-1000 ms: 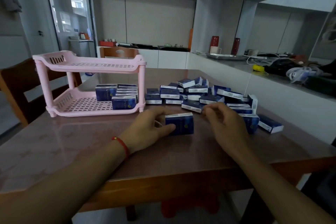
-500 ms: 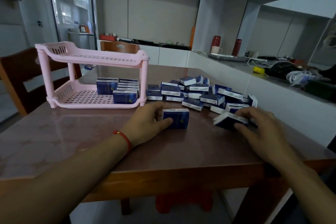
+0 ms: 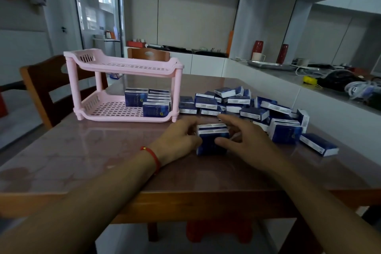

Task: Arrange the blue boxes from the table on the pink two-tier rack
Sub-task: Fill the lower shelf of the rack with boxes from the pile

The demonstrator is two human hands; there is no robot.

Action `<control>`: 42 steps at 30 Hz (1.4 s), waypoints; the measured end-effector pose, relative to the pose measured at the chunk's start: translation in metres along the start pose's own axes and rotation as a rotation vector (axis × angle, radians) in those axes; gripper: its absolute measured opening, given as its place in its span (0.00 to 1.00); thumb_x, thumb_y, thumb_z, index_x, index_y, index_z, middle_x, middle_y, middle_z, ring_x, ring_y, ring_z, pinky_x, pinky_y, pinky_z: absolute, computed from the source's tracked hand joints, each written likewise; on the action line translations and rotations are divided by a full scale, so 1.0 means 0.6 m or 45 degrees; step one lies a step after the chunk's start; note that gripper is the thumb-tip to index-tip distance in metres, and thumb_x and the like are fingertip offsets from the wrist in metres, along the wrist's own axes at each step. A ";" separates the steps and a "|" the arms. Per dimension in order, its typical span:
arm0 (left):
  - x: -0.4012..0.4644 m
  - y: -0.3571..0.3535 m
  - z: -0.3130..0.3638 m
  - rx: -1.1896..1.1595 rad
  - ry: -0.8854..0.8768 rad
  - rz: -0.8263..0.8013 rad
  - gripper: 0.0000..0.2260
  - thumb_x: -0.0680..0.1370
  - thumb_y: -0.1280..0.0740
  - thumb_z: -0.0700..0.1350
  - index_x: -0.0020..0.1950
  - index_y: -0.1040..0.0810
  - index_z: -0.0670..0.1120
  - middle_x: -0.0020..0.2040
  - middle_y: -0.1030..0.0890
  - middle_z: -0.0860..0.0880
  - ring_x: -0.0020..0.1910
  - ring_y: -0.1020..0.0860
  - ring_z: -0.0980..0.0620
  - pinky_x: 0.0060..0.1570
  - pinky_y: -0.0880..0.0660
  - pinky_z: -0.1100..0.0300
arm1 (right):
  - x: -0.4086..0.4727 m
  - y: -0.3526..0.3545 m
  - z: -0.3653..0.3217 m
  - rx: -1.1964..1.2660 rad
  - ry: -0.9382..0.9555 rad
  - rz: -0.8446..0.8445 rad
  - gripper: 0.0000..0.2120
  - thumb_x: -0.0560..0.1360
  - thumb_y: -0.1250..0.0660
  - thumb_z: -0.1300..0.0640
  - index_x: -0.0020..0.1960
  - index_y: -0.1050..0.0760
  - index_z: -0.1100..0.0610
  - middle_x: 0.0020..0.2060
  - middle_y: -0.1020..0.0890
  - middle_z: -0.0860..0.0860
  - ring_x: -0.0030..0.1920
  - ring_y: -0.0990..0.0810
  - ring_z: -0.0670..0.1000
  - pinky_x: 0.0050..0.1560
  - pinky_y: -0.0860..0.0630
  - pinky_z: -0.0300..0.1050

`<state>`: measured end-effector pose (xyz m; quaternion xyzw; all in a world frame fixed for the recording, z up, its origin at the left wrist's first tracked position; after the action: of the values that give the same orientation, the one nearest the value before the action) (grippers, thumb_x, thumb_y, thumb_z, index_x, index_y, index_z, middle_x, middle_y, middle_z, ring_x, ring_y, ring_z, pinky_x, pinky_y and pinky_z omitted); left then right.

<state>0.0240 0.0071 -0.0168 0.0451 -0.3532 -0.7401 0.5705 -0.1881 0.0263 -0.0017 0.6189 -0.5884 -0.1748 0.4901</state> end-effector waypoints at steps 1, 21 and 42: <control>-0.002 0.000 0.002 -0.050 0.016 -0.037 0.22 0.75 0.33 0.33 0.67 0.24 0.48 0.53 0.20 0.51 0.48 0.22 0.58 0.44 0.25 0.70 | 0.003 -0.003 0.000 -0.011 0.008 -0.013 0.30 0.74 0.30 0.41 0.74 0.35 0.39 0.63 0.25 0.44 0.51 0.23 0.41 0.52 0.21 0.46; -0.069 0.290 -0.095 0.501 0.251 0.429 0.17 0.77 0.27 0.44 0.64 0.25 0.51 0.57 0.21 0.51 0.53 0.21 0.54 0.55 0.20 0.54 | 0.190 -0.067 -0.087 0.442 -0.005 0.369 0.07 0.79 0.35 0.55 0.53 0.19 0.54 0.42 0.16 0.49 0.38 0.16 0.50 0.45 0.17 0.54; 0.092 0.286 -0.195 0.638 0.569 0.178 0.45 0.65 0.19 0.48 0.76 0.40 0.51 0.69 0.25 0.43 0.65 0.25 0.42 0.67 0.26 0.45 | 0.233 -0.156 -0.030 0.247 0.003 0.201 0.10 0.77 0.34 0.62 0.57 0.20 0.56 0.44 0.18 0.50 0.40 0.21 0.45 0.37 0.31 0.33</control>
<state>0.1992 -0.1133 0.0131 0.3204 -0.3925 -0.5613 0.6544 -0.0870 -0.1085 -0.0193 0.6153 -0.6488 -0.0773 0.4409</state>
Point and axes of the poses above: each hand's wrist, its own x-axis towards the middle knuckle, its own y-axis out of the back of the hand, z = x × y, the point moved 1 cm from there along x, towards the middle knuckle
